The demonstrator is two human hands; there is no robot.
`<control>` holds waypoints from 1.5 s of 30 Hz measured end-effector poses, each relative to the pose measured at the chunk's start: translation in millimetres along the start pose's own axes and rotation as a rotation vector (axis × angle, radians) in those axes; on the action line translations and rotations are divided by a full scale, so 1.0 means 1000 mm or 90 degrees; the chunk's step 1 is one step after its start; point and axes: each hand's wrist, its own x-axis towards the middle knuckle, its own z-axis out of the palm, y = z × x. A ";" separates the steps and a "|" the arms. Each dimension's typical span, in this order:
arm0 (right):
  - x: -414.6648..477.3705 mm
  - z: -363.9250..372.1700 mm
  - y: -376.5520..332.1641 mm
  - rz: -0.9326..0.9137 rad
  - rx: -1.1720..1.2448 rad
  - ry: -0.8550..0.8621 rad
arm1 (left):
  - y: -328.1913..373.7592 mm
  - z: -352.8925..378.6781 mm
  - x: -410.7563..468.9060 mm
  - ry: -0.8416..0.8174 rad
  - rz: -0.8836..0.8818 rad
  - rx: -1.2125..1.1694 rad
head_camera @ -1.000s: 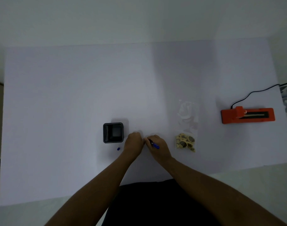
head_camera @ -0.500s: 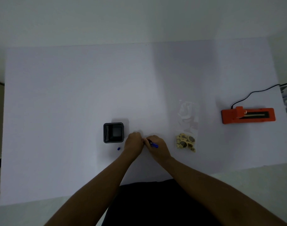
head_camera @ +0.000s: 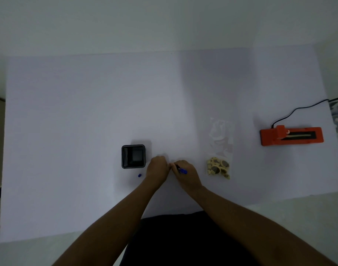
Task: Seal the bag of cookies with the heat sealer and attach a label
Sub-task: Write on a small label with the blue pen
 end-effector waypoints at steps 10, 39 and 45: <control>-0.001 -0.002 0.000 0.008 0.009 0.018 | 0.000 0.000 0.000 0.005 0.003 -0.001; -0.005 -0.006 -0.026 -0.064 0.071 0.024 | -0.064 -0.001 -0.089 0.223 -0.016 -0.111; -0.020 -0.015 -0.042 -0.100 0.036 0.003 | -0.087 -0.008 -0.080 0.249 -0.041 -0.147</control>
